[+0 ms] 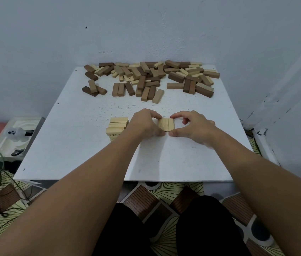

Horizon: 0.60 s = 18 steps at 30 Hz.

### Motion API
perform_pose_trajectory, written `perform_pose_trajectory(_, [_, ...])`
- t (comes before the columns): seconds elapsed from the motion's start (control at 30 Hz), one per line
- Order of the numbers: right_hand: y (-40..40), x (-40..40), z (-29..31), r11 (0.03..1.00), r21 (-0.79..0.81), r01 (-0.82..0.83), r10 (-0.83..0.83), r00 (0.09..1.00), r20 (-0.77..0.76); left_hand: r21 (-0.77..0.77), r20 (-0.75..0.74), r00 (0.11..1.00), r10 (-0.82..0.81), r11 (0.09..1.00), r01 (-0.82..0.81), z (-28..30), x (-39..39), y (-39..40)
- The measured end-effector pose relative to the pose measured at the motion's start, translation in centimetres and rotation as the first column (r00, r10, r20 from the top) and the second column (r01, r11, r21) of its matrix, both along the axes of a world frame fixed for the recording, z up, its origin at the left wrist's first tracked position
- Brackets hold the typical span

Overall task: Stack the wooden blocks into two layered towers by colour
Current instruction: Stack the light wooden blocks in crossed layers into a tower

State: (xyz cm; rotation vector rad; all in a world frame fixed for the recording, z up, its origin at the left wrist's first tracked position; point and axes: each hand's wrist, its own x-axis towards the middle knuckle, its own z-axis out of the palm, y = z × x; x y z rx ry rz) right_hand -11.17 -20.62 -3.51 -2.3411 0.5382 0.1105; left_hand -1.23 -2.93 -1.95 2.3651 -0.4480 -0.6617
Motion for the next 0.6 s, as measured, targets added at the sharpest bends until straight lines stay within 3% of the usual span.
perform_pose_trajectory(0.47, [0.04,0.29,0.29,0.998,-0.026,-0.062,0.061,0.997,-0.042,0.034,-0.016,0.995,-0.101,0.994,0.102,0.67,0.87,-0.43])
perform_pose_trajectory(0.6, [0.31,0.1,0.28,0.998,-0.049,-0.049,0.05,0.999,0.007,0.041,0.027,0.991,-0.135,0.99,0.134,0.81,0.49,-0.6])
